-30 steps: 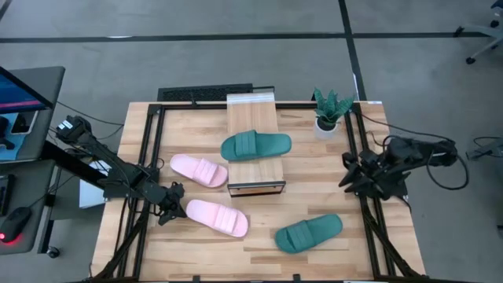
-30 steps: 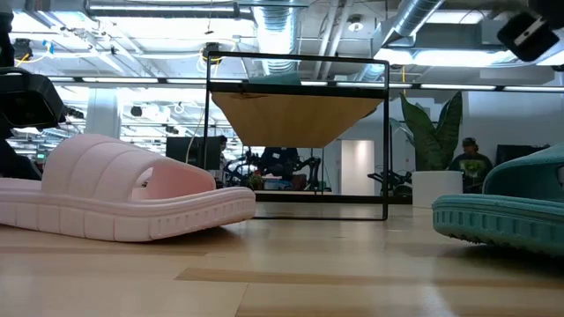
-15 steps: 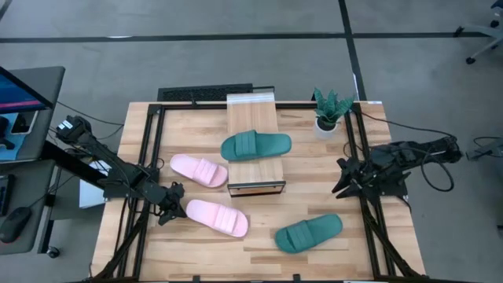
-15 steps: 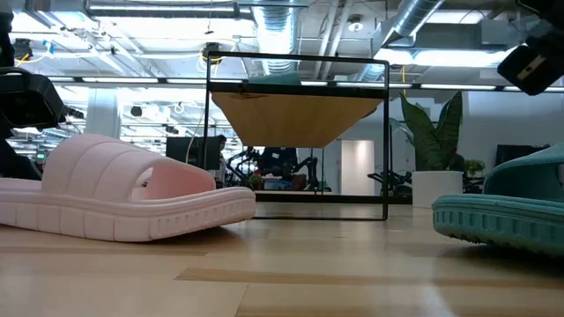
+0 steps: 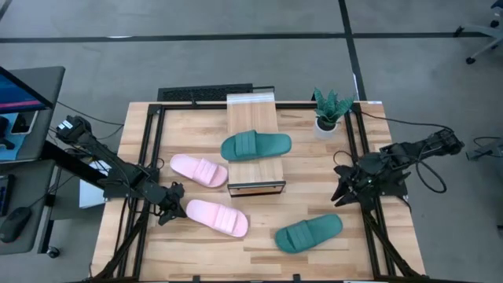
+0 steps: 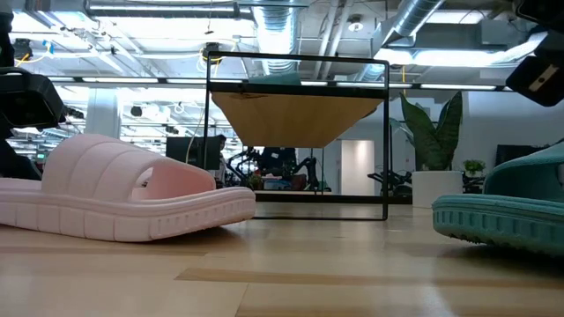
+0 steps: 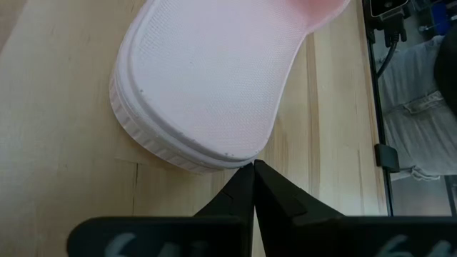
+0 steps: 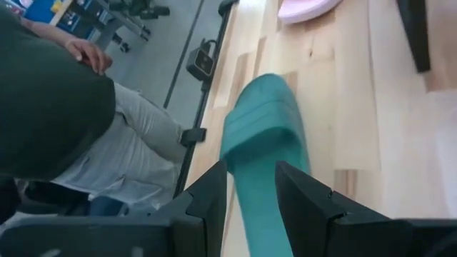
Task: Pick and place slides into the shelf
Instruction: Put the green slide on the shelf
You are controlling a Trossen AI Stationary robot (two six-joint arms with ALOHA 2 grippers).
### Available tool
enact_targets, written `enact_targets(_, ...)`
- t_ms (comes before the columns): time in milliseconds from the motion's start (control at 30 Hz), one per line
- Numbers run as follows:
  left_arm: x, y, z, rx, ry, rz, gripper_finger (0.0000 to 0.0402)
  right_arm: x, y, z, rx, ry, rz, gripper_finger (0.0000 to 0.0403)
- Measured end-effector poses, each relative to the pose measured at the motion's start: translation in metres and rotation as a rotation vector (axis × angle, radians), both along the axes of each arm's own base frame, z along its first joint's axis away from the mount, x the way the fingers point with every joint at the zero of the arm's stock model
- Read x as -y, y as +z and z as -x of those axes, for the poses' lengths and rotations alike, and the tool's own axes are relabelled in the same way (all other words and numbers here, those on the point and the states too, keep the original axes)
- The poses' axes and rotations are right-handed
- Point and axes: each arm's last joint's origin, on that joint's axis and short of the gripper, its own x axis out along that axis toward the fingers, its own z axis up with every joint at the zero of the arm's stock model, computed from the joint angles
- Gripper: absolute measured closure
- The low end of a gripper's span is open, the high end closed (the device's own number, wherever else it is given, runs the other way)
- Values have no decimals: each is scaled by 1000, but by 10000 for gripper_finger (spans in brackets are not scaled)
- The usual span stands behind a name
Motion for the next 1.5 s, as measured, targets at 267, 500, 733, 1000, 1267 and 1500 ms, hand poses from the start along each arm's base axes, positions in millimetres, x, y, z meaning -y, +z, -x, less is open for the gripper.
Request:
enact_targets(267,0,0,0,0,0,0,401,-7,-1,-7,-24,12,-21,290)
enact_targets(500,0,0,0,0,0,0,401,-11,-1,-12,-37,-9,-38,290)
enact_targets(733,0,0,0,0,0,0,401,-11,1,-15,-52,-112,-88,290)
enact_targets(1000,0,0,0,0,0,0,401,-11,3,-16,-15,-186,-61,290)
enact_targets(1267,0,0,0,0,0,0,401,-18,4,-10,33,-198,-1,290)
enact_targets(1500,0,0,0,0,0,0,401,-20,-13,3,62,-208,0,290)
